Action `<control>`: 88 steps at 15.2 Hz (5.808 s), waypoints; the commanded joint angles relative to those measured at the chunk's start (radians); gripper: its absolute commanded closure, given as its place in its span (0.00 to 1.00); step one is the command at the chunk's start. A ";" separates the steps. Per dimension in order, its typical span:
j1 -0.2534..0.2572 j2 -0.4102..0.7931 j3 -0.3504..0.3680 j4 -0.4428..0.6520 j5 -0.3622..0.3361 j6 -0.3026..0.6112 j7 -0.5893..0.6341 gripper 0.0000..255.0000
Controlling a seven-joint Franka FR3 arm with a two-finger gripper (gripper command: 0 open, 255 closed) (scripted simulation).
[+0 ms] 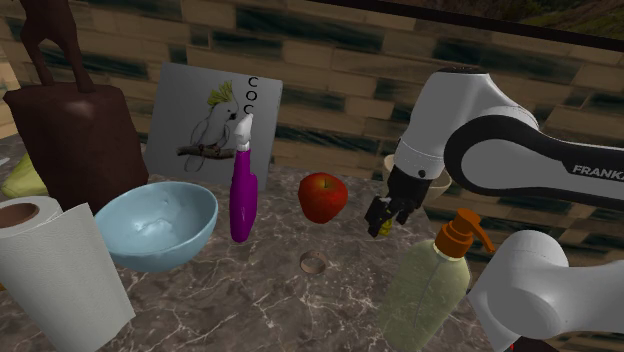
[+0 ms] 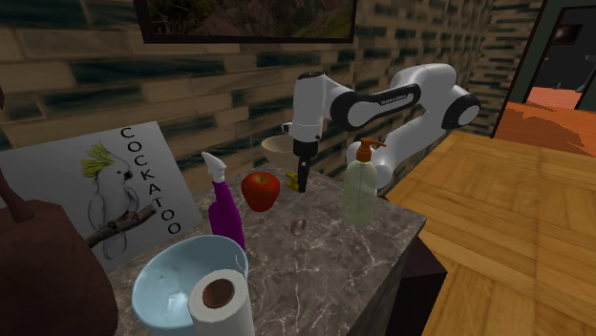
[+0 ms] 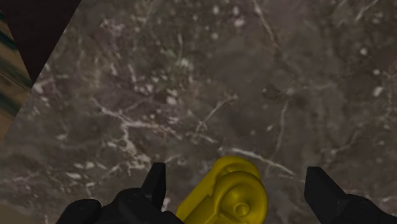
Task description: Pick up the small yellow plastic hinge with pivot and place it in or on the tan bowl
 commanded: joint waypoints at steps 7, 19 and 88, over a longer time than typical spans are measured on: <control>0.000 0.000 0.000 0.000 0.000 0.000 0.000 1.00; -0.014 0.013 -0.024 0.112 -0.025 -0.098 0.001 1.00; -0.120 0.142 -0.403 0.369 -0.324 -0.235 -0.312 0.00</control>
